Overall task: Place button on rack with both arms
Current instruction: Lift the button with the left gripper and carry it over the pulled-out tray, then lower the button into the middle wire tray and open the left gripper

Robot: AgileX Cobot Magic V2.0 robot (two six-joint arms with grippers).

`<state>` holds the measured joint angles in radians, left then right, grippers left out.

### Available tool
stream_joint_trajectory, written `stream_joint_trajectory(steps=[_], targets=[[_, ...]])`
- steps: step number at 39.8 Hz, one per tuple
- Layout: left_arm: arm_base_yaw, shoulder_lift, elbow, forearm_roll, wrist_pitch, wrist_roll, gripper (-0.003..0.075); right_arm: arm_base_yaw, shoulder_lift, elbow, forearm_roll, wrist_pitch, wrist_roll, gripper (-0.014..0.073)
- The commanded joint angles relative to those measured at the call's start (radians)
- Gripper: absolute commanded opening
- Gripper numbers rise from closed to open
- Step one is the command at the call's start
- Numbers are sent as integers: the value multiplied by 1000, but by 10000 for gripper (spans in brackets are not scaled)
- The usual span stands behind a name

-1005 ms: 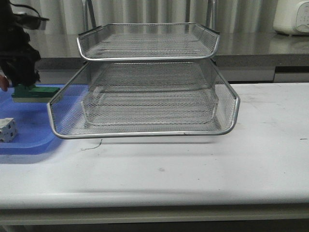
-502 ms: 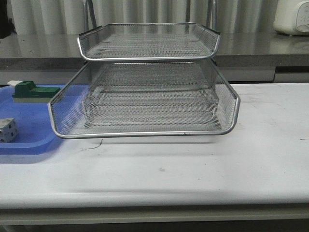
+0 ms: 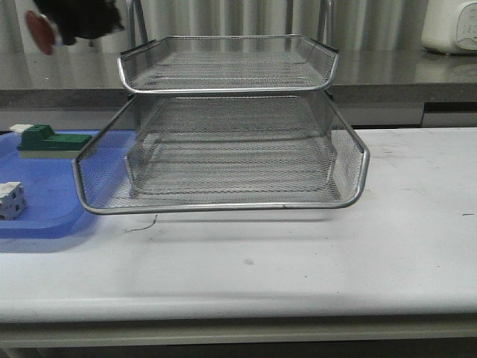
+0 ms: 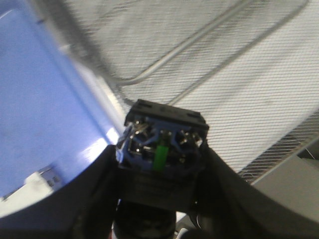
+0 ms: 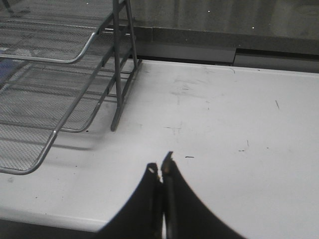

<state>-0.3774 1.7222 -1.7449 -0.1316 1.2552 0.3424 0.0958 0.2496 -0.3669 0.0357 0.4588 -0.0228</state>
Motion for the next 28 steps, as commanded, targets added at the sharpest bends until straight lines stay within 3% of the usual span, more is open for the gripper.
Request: stream_joint_trajectory(steps=[1,12,28], targets=[[-82,-23,-24,-23,-33,-1,134,3,9,-23,-2,-81,-2,-60],[-243,92,-24,-23,-190,-1,134,3,9,-23,-2,-81,-2,-60],[-256,208,-24,40,-242,-1,165,3,9,-23,-2,-81,-2,-60]])
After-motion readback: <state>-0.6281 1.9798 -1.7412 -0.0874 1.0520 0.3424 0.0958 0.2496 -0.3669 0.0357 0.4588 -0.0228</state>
